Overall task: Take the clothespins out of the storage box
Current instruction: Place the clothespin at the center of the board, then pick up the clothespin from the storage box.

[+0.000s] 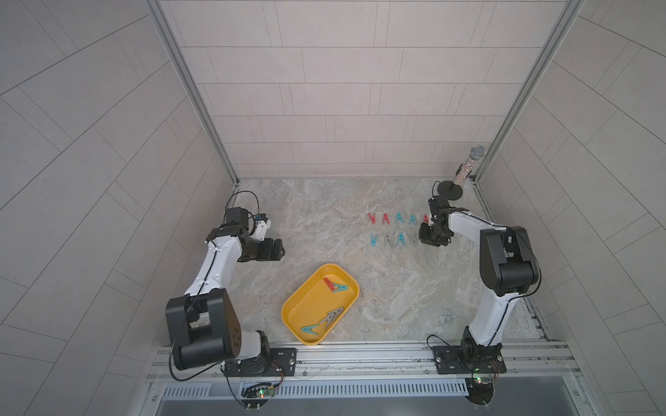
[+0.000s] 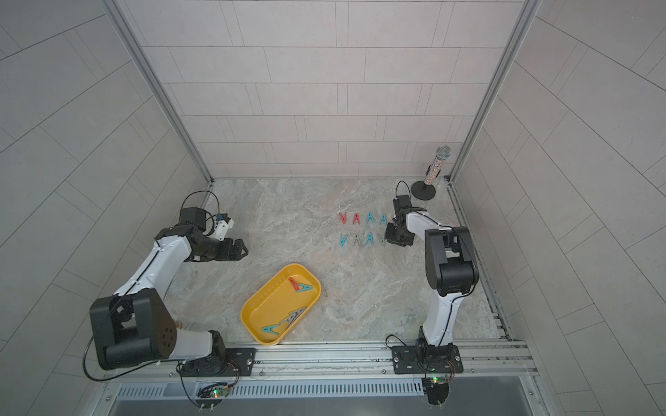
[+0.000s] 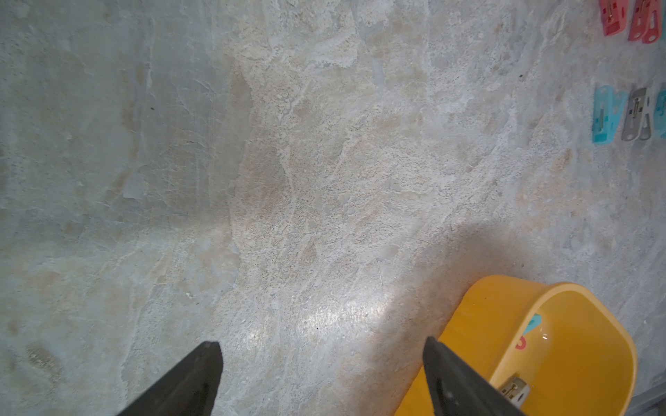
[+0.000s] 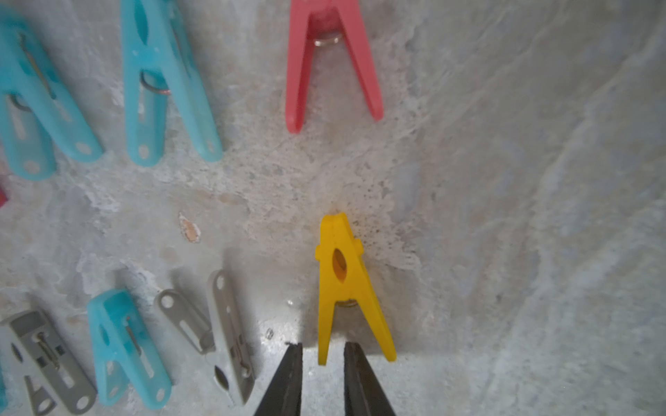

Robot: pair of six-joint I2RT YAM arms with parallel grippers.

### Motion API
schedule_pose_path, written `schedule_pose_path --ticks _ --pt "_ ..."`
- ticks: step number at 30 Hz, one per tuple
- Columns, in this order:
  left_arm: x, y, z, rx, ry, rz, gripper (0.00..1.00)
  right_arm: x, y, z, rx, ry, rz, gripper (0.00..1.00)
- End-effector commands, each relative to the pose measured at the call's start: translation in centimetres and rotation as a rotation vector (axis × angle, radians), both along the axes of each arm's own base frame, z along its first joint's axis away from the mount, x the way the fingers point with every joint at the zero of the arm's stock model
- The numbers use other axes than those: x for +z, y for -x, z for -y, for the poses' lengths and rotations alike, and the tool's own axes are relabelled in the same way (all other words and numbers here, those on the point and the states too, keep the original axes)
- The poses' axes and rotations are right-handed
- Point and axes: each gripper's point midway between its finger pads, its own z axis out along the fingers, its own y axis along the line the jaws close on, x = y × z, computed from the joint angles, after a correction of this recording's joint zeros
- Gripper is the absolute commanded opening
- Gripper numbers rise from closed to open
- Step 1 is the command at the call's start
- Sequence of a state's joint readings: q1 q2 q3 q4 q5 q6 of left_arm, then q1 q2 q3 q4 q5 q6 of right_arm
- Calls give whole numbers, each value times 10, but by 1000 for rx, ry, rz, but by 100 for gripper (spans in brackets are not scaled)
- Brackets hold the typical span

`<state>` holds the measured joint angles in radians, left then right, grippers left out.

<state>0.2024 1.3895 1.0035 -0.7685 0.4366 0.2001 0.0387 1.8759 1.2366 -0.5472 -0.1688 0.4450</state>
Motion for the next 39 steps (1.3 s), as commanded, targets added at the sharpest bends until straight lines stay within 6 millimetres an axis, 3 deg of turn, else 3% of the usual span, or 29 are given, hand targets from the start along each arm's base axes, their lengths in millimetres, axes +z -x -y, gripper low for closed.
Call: schedule_pose_path --ticks 1,6,11,16,22,28,31,34,39 --pt "3 4 1 -12 -9 1 95 25 7 -3 9 -11 25 25" --pt "2 4 1 -11 -10 -1 95 49 15 -13 29 -37 61 28" --pt "2 3 0 -10 -11 0 95 90 27 -39 89 -100 162 30" --pt "1 3 0 -9 -10 -5 95 137 47 -95 295 -110 295 34" --pt "0 3 -1 -7 -17 -6 95 161 90 -188 675 -83 388 34" --pt "-1 3 -2 -6 -19 -12 95 149 150 -278 1068 -130 386 34" --pt "-1 3 -1 -8 -17 -9 95 134 175 -310 1221 -121 340 34" --pt "0 4 -1 -8 -14 -7 95 117 190 -333 1323 -74 300 34" --pt "1 3 -1 -6 -14 -7 95 92 195 -353 1389 28 226 34"
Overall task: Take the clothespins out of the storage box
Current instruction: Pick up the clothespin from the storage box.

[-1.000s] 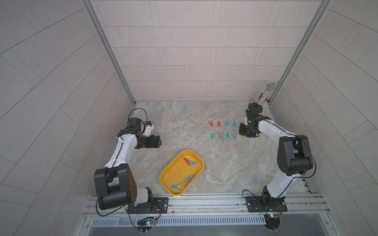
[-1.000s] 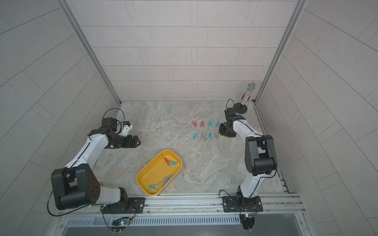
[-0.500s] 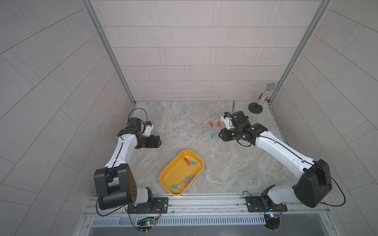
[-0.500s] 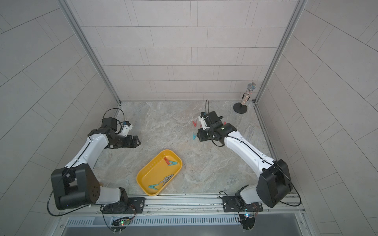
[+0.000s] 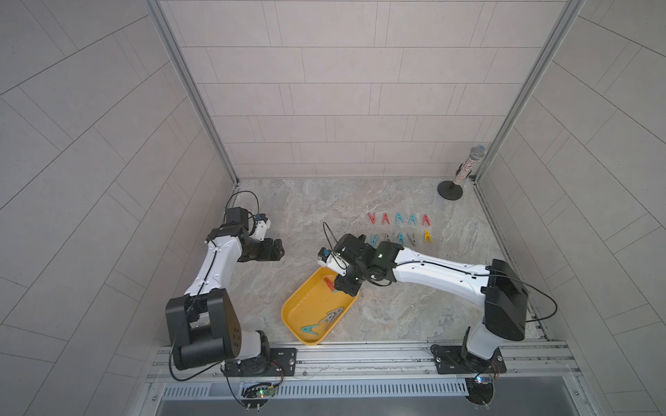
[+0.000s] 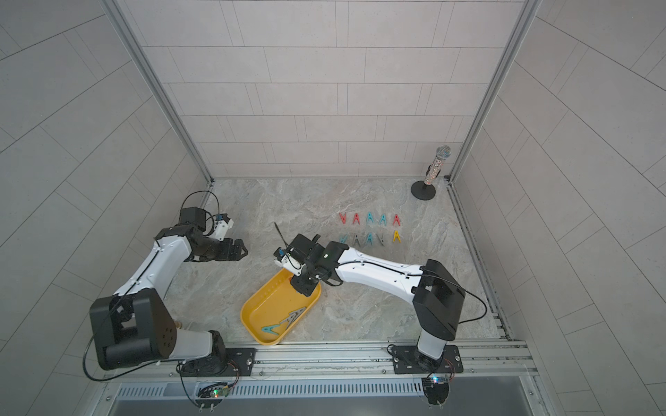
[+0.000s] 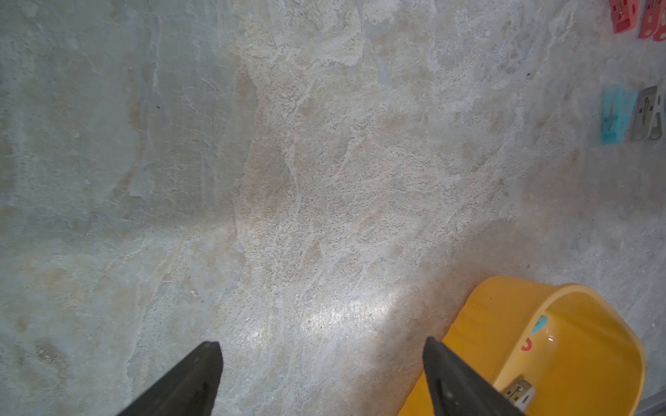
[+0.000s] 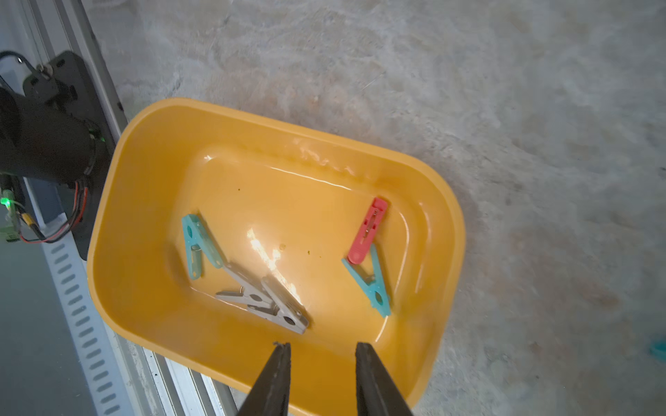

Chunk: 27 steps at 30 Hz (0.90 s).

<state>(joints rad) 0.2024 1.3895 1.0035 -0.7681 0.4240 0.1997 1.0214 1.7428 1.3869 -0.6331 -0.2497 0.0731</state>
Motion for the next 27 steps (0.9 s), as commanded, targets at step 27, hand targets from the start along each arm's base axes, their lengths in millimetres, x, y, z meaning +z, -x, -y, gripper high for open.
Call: schedule_pose_path --ticks 27 --pt "3 4 1 -11 -7 2 95 -81 -41 -23 -130 304 35 39"
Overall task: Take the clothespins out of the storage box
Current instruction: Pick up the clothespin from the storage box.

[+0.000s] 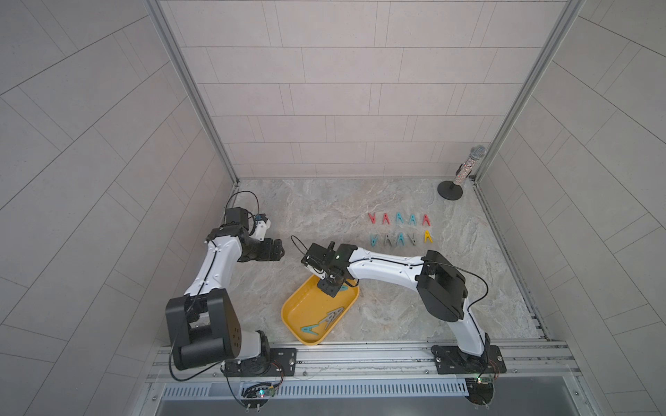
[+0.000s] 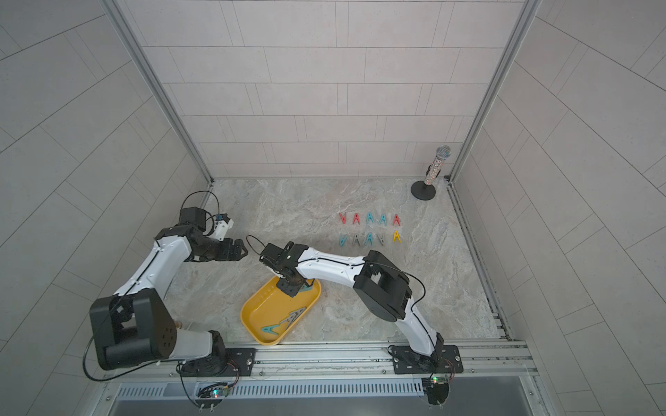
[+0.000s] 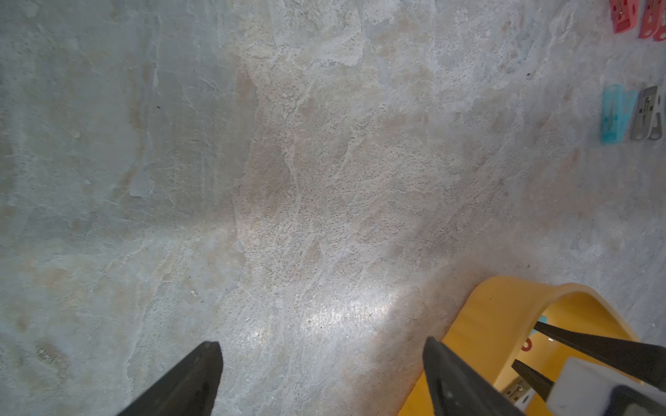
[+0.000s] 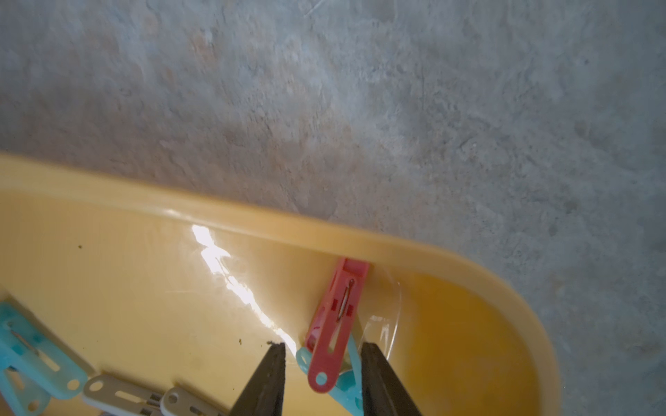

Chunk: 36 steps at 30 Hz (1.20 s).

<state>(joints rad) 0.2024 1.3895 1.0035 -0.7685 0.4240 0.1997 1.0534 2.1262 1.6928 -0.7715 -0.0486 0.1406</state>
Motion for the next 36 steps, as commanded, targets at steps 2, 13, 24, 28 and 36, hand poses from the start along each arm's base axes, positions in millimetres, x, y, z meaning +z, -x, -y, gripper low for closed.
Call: schedule_pose_path --ticks 2,13,24,28,36 --pt "3 4 1 -11 -7 2 95 -8 -3 2 -25 40 7 38" --pt "3 3 1 -12 -6 3 95 -20 -3 -3 -42 35 -18 32" --pt "3 4 1 -11 -9 5 95 -7 1 -9 -51 -20 -31 16" --pt "3 4 1 -11 -10 6 95 8 4 -11 -50 -60 -35 10" --pt "2 4 1 -10 -10 2 95 59 15 -23 -34 -228 -53 5"
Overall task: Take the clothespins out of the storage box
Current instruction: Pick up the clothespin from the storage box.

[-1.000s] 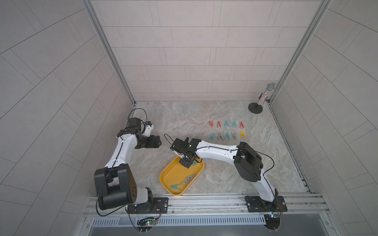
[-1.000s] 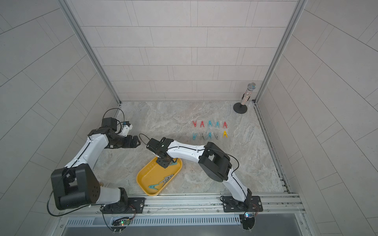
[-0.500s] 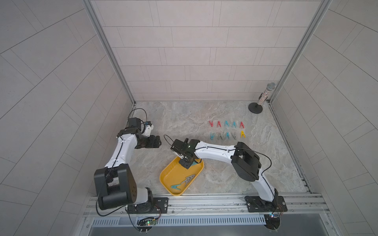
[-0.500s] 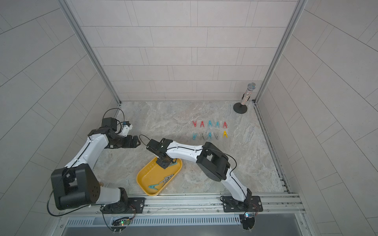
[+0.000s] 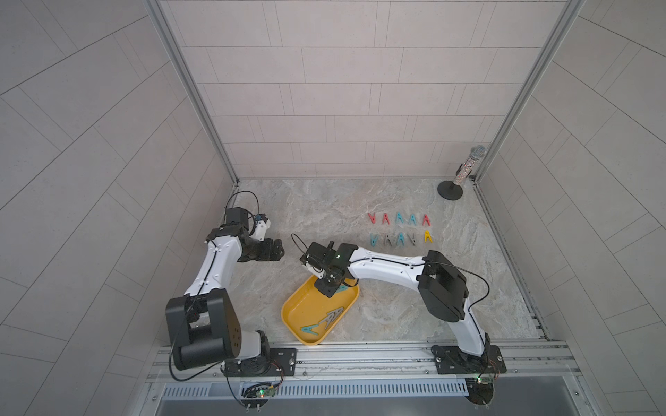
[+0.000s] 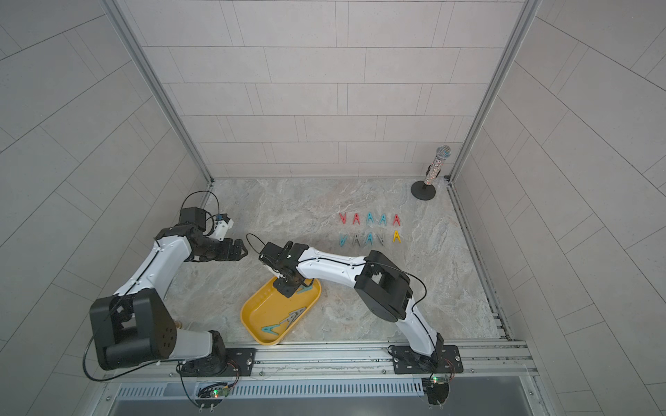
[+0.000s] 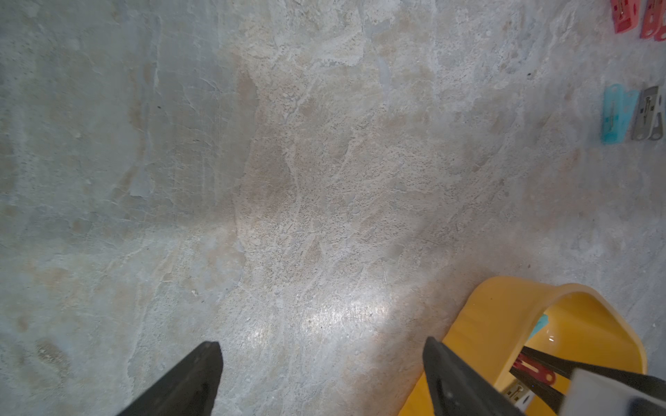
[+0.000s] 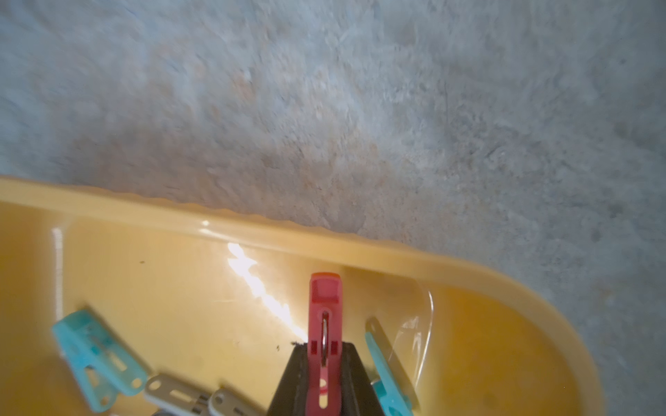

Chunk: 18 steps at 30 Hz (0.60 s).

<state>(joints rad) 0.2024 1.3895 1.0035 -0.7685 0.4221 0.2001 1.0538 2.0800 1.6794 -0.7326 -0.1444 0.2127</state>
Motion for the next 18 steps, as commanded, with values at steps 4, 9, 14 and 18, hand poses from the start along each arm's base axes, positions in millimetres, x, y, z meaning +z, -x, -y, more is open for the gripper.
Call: schedule_pose_path --ticks 4,9,14,18 --pt "4 4 1 -11 -11 6 95 64 4 -7 -26 -197 9 4" --pt "4 4 1 -11 -11 6 95 90 -17 14 -167 -347 -9 3" --pt "4 4 1 -11 -10 6 95 101 -52 60 -385 -498 -47 4" --pt "4 3 1 -10 -6 6 95 88 -77 105 -585 -570 -98 4"
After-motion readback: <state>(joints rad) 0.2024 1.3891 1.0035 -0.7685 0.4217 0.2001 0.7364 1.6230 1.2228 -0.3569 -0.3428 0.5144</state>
